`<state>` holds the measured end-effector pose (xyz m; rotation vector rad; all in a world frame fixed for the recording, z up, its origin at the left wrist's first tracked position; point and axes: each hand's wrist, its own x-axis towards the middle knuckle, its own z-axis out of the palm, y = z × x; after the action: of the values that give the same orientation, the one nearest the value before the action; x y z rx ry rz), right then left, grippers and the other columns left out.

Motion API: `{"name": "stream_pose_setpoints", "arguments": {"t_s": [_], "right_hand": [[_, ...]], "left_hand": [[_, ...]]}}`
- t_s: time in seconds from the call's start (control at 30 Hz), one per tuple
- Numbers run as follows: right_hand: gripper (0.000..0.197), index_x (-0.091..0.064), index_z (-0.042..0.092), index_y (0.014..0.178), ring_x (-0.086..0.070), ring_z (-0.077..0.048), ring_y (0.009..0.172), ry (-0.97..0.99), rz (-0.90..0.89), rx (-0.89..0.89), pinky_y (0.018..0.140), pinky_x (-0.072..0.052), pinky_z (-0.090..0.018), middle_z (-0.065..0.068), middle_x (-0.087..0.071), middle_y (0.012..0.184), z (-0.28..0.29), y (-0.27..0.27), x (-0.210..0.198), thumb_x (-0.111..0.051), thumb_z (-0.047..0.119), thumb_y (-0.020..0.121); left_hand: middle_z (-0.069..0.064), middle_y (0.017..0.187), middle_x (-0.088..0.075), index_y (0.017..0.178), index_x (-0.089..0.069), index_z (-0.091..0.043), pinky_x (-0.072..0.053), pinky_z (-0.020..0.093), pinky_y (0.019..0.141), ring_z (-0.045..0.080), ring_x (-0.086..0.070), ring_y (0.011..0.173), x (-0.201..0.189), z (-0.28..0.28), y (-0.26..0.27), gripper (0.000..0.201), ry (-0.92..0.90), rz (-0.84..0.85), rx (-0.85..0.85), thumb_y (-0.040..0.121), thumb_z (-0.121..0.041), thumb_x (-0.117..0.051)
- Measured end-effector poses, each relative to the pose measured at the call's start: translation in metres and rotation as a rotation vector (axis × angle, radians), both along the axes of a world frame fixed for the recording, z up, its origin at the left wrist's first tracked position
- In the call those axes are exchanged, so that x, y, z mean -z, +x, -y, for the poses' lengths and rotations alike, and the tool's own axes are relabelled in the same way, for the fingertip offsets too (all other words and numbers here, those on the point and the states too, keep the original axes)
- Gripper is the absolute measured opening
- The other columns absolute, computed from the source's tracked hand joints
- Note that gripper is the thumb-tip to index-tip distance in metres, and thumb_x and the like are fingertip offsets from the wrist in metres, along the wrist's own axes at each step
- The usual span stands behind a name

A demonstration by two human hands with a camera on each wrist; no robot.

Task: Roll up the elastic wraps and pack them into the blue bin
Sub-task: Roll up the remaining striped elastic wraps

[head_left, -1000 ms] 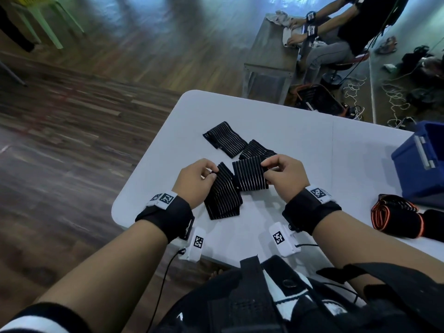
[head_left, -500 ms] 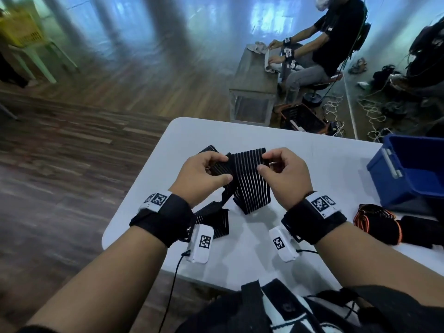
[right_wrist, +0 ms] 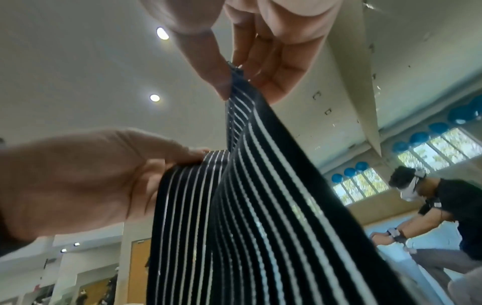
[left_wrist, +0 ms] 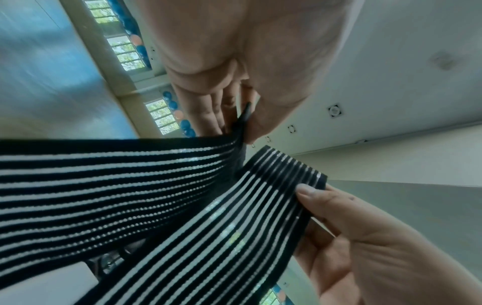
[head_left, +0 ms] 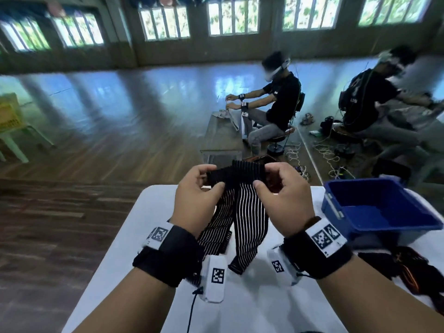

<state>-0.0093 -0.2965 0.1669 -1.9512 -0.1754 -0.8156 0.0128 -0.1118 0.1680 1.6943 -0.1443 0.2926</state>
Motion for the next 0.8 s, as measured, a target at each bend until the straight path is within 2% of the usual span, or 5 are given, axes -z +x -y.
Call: {"name": "stream_pose_setpoints", "arguments": {"t_s": [0.13,0.33,0.6,0.73,0.8], "right_hand": [[0.018,-0.067,0.010,0.095,-0.060,-0.012,0.077,-0.133,0.151,0.038,0.070,-0.052,-0.032,0.001,-0.063,0.088,0.017,-0.005,-0.003,-0.074,0.006,0.078],[0.019,-0.073,0.013,0.101,-0.067,-0.010,0.083,-0.082,0.150,-0.002,0.072,-0.057,-0.033,0.002,-0.069,0.094,0.038,-0.022,0.002,-0.075,0.011,0.082],[0.030,-0.072,0.010,0.115,-0.070,-0.013,0.099,0.037,0.104,-0.178,0.080,-0.060,-0.031,0.000,-0.069,0.109,0.062,-0.047,-0.005,-0.070,0.006,0.086],[0.037,-0.070,0.011,0.119,-0.067,-0.016,0.106,0.010,0.071,-0.222,0.085,-0.059,-0.033,0.001,-0.066,0.115,0.074,-0.053,-0.007,-0.067,-0.002,0.084],[0.044,-0.069,0.013,0.121,-0.064,-0.017,0.111,-0.017,0.053,-0.221,0.089,-0.057,-0.037,0.003,-0.065,0.118,0.081,-0.052,-0.007,-0.066,-0.005,0.081]], "left_hand": [[0.003,0.094,-0.073,0.098,-0.064,-0.029,-0.062,0.052,0.077,0.020,-0.073,0.085,-0.013,0.035,-0.008,0.032,-0.064,0.038,0.090,0.084,-0.002,-0.072],[-0.005,0.090,-0.071,0.106,-0.054,-0.017,-0.057,0.059,0.085,0.021,-0.067,0.082,-0.025,0.069,-0.027,0.036,-0.123,0.067,0.293,0.078,-0.011,-0.076],[-0.002,0.110,-0.072,0.111,-0.058,-0.019,-0.057,0.040,0.088,0.026,-0.071,0.098,-0.022,0.092,-0.033,0.053,-0.114,0.073,0.317,0.066,-0.022,-0.086],[0.002,0.109,-0.073,0.113,-0.065,-0.019,-0.057,0.049,0.092,0.025,-0.071,0.103,-0.023,0.102,-0.033,0.037,-0.062,0.104,0.315,0.079,-0.019,-0.079],[0.002,0.106,-0.075,0.114,-0.068,-0.017,-0.057,0.045,0.091,0.021,-0.071,0.102,-0.023,0.106,-0.032,0.026,-0.040,0.121,0.295,0.090,-0.009,-0.067]]}}
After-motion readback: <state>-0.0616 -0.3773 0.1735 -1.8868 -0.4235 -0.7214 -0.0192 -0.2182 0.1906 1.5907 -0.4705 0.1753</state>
